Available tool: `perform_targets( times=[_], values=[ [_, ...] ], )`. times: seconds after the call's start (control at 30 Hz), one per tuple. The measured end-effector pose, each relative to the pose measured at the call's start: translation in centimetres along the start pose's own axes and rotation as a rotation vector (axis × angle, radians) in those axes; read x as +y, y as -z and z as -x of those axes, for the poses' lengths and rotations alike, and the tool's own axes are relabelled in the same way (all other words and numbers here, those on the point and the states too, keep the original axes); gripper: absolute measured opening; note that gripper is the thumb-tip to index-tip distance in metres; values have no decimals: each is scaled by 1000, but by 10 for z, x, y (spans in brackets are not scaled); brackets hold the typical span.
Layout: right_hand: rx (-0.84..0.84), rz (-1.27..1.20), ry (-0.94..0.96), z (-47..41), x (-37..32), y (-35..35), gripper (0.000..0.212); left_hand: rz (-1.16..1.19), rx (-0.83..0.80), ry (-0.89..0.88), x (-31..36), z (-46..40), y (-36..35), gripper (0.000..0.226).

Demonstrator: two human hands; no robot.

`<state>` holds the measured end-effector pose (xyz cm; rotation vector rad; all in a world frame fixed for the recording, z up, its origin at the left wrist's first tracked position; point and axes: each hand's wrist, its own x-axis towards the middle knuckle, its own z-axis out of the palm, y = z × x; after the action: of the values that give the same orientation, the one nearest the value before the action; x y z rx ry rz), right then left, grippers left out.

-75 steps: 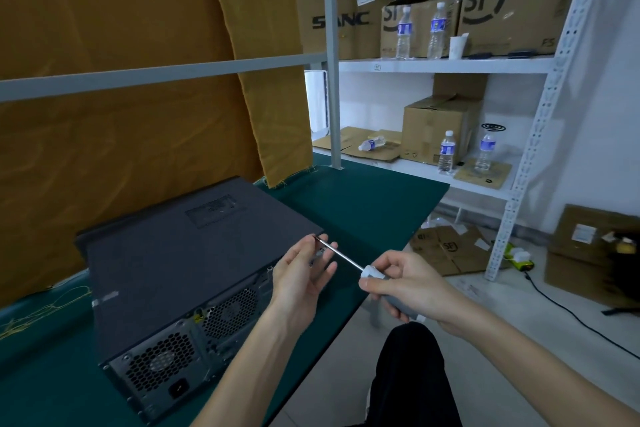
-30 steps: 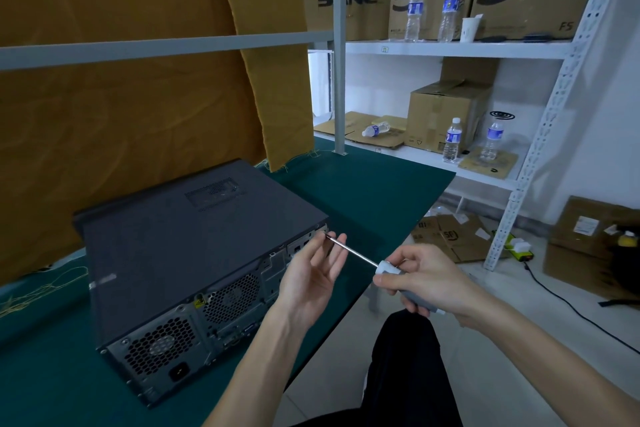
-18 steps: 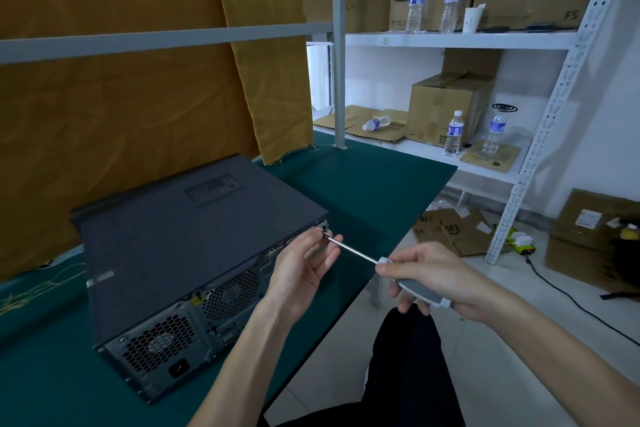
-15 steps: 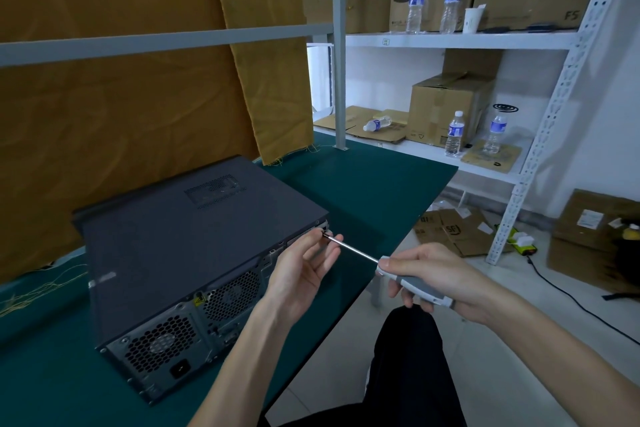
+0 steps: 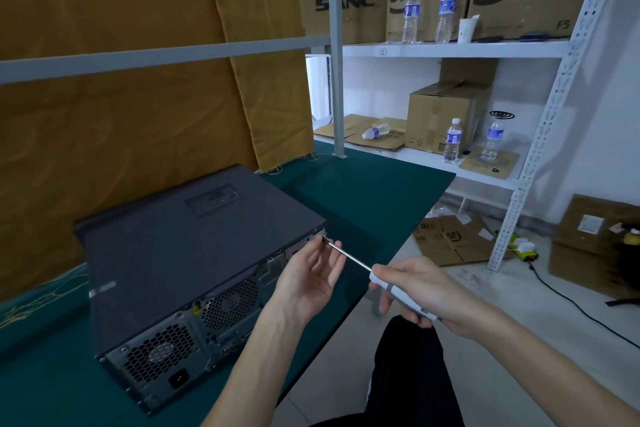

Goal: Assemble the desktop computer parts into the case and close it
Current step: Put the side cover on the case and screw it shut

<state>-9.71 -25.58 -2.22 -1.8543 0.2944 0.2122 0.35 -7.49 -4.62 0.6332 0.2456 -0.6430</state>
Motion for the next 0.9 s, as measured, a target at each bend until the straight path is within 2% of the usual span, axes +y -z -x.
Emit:
perform_targets(
  times=[0.23,0.57,0.77,0.9],
  values=[
    [134,175,83,-19,-5,-15,37,165,94,50,-5,-6,-10,3],
    [158,185,106,-29,-2,-19,36,277,64,28,-9,-8,-7,26],
    [175,203,144,-30,-1,-21,36,261,54,18,-7,-11,-8,22],
    [224,312,177,-30,-7,-20,43,232,-22,26,-11,-13,-6,16]
  ],
)
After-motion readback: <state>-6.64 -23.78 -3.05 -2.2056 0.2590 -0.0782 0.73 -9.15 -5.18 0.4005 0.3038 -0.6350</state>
